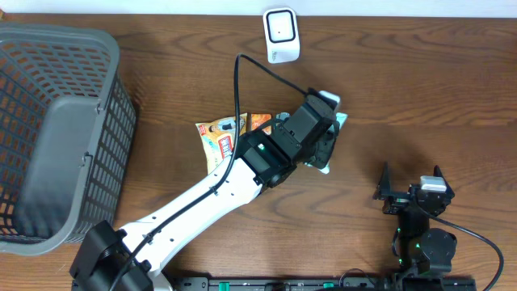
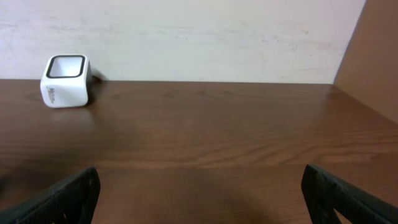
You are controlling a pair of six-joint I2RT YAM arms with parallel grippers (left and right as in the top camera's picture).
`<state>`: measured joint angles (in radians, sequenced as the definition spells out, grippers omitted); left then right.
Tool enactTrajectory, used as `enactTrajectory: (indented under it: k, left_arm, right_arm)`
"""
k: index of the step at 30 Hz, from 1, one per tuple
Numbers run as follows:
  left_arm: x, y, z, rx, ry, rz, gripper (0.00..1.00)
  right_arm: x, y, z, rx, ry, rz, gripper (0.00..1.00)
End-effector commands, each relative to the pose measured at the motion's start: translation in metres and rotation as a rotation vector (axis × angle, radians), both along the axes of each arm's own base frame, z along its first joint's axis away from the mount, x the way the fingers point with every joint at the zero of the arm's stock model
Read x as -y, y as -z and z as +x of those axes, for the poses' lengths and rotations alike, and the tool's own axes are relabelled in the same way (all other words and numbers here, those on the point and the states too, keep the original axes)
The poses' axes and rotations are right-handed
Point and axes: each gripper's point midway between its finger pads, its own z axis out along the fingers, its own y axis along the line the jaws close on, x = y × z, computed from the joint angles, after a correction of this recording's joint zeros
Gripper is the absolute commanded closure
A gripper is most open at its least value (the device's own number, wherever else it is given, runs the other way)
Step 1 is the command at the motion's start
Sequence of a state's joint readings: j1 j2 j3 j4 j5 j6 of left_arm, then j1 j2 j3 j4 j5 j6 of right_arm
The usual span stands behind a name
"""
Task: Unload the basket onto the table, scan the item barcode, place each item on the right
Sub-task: 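Carry the wipes pack right of the bottle and release it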
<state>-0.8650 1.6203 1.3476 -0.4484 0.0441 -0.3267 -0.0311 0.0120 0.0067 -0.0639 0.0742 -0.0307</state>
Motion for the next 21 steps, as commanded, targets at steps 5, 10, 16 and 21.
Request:
enactTrajectory:
  k: [5, 10, 16, 21]
  left_arm:
    - [-0.008, 0.028, 0.0, -0.055, -0.065, 0.072, 0.51]
    - [0.001, 0.058, -0.004, -0.095, -0.046, 0.124, 0.51]
    - [0.009, 0.103, -0.013, -0.171, -0.051, 0.192, 0.51]
    - [0.009, 0.135, -0.014, -0.21, -0.054, 0.242, 0.51]
  right_arm:
    - [-0.003, 0.0, 0.0, -0.001, -0.013, -0.008, 0.01]
    - [-0.003, 0.0, 0.0, 0.0, -0.013, -0.008, 0.01]
    - [-0.003, 0.0, 0.0, 0.0, -0.013, -0.008, 0.01]
    - [-0.003, 0.0, 0.0, 0.0, -0.013, -0.008, 0.01]
